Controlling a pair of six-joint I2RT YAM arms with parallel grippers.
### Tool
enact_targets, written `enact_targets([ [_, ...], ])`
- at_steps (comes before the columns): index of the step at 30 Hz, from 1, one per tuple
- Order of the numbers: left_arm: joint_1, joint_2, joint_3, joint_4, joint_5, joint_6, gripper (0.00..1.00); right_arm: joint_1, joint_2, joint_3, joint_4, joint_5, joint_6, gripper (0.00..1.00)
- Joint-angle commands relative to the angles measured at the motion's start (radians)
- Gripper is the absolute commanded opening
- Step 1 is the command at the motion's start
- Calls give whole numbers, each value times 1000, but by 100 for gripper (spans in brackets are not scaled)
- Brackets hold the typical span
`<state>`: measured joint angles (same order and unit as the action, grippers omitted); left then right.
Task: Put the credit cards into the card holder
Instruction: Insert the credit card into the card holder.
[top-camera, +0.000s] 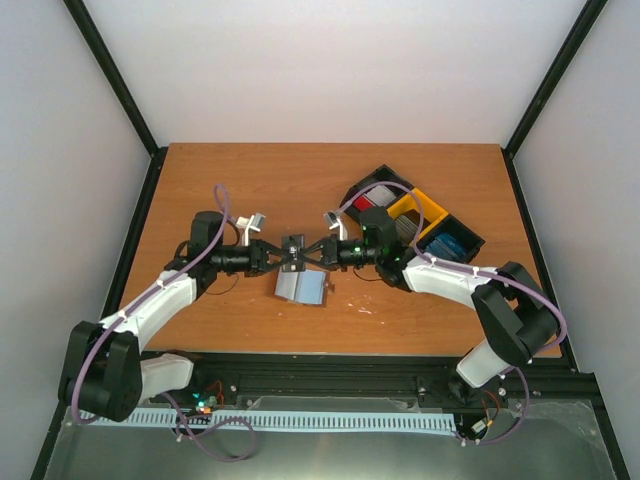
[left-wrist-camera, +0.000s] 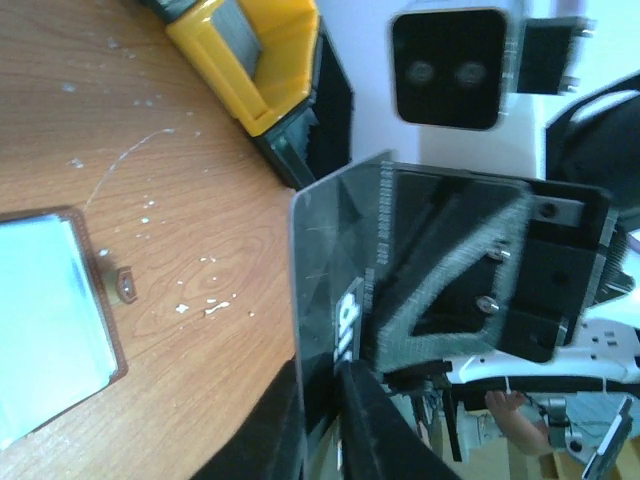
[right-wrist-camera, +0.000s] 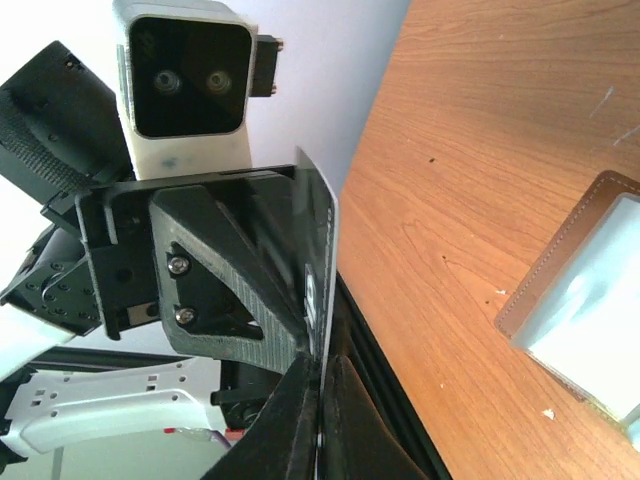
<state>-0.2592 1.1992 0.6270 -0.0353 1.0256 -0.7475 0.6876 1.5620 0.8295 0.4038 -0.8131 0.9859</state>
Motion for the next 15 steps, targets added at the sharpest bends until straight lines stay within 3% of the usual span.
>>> enact_targets([
  [1, 19, -36, -22, 87, 27, -34, 4, 1, -24, -25, 65, -39, 5, 3],
  [3, 21, -39, -26, 90, 25, -32, 1, 2, -29, -29, 51, -35, -4, 12],
  [7, 21, -31, -27, 37, 1, 8, 1, 1, -53, -15, -112, 55, -83, 48],
  [10, 21, -21, -9, -74, -73, 85, 1, 1, -57, 6, -302, 161, -142, 51],
  [15, 15, 58, 6, -204, -127, 167, 1, 54, 23, 119, -594, 340, -231, 44],
])
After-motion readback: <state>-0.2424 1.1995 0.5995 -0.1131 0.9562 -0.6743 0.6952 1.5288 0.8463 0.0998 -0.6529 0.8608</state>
